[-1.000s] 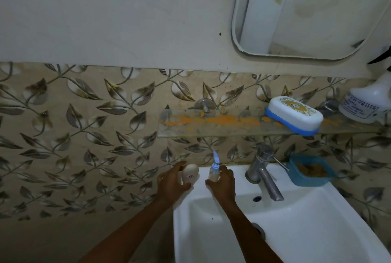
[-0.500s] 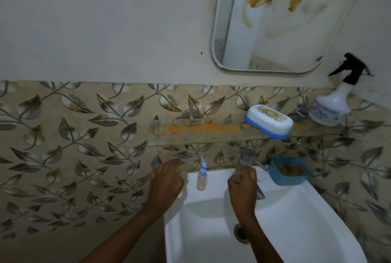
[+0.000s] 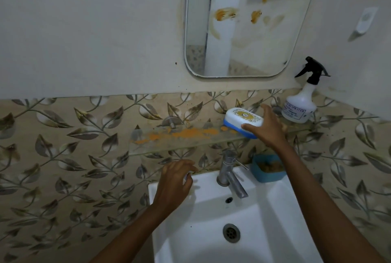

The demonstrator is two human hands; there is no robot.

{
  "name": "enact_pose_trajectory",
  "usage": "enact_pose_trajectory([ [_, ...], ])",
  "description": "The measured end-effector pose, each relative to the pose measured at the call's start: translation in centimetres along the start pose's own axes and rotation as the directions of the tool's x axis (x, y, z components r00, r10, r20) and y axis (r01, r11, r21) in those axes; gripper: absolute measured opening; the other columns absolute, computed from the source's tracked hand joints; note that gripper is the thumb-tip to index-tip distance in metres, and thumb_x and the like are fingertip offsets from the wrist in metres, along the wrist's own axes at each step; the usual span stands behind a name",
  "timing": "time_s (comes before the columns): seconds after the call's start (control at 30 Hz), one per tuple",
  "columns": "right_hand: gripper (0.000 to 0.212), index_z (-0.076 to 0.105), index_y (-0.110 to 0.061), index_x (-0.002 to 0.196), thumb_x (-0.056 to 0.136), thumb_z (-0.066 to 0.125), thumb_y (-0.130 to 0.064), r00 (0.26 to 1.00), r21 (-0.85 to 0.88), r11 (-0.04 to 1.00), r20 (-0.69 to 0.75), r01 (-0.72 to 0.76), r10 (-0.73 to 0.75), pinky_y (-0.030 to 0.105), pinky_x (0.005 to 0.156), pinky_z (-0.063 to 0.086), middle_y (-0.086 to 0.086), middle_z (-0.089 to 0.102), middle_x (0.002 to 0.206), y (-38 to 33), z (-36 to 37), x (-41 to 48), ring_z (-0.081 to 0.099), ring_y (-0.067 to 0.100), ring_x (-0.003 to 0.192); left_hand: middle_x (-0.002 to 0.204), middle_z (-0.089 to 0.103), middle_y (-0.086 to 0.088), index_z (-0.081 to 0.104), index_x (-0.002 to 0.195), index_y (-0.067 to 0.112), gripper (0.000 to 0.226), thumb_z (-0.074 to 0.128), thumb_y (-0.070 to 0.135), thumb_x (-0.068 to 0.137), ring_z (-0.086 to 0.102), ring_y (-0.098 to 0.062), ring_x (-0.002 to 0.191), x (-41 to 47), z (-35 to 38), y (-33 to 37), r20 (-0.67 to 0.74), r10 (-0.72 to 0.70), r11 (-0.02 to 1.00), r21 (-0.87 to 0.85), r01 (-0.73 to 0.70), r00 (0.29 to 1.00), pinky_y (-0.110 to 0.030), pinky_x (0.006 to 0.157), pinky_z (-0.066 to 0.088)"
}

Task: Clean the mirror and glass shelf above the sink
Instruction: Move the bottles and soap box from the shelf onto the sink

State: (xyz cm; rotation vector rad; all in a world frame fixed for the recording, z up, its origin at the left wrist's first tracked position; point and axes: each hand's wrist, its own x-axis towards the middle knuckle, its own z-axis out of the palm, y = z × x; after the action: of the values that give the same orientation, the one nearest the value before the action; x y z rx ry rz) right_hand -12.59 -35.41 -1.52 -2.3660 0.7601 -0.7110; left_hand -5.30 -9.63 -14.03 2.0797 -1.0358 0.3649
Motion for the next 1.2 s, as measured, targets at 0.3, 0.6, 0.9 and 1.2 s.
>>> enact_pose_trajectory([
  [0.3, 0.072, 0.045, -0.012, 0.125, 0.066, 0.082, -0.025, 0.991, 0.169, 0.984, -0.113, -0.056, 0.076, 0.048, 0.090, 0.049, 0.014, 0.055, 0.126, -1.0, 0.5, -0.2, 0.053, 0.032, 0.114, 0.102, 0.071, -0.001, 0.071, 0.086, 0.014, 0.022, 0.056, 0.004, 0.074, 0.062, -0.022, 0.102, -0.3, -0.8, -0.3, -0.032, 0.053, 0.996, 0.075, -0.050, 0.998, -0.036, 0.093, 0.031],
  [0.6, 0.069, 0.048, -0.020, 0.118, 0.060, 0.084, -0.015, 0.988, 0.429, 0.903, -0.151, 0.026, 0.043, 0.045, 0.088, 0.051, 0.004, 0.050, 0.116, -2.0, 4.8, -14.2, 0.051, 0.023, 0.109, 0.103, 0.070, 0.002, 0.069, 0.087, 0.018, 0.031, 0.044, 0.010, 0.071, 0.059, -0.022, 0.107, -0.7, -2.2, -1.7, -0.081, 0.083, 0.981, 0.182, -0.067, 0.993, -0.043, 0.100, 0.025],
  [0.9, 0.084, 0.046, -0.012, 0.128, 0.055, 0.086, -0.026, 0.969, 0.202, 0.961, -0.126, -0.186, 0.214, 0.031, 0.091, 0.045, 0.010, 0.053, 0.120, 1.5, 15.6, -15.5, 0.046, 0.019, 0.111, 0.106, 0.070, -0.002, 0.069, 0.084, 0.018, 0.028, 0.061, 0.001, 0.064, 0.060, -0.028, 0.107, -1.3, -2.5, -3.9, -0.024, 0.090, 0.955, 0.287, -0.080, 0.996, -0.043, 0.099, 0.020],
  [1.2, 0.085, 0.032, -0.016, 0.138, 0.070, 0.075, -0.044, 0.943, -0.108, 0.937, -0.043, -0.333, 0.331, 0.039, 0.102, 0.039, 0.013, 0.041, 0.137, 4.0, 22.3, -11.7, 0.038, 0.029, 0.129, 0.106, 0.070, -0.002, 0.069, 0.087, 0.018, 0.027, 0.046, 0.014, 0.074, 0.054, -0.022, 0.110, -1.9, -3.0, -5.0, 0.018, 0.122, 0.950, 0.288, -0.122, 0.992, -0.046, 0.099, 0.025],
])
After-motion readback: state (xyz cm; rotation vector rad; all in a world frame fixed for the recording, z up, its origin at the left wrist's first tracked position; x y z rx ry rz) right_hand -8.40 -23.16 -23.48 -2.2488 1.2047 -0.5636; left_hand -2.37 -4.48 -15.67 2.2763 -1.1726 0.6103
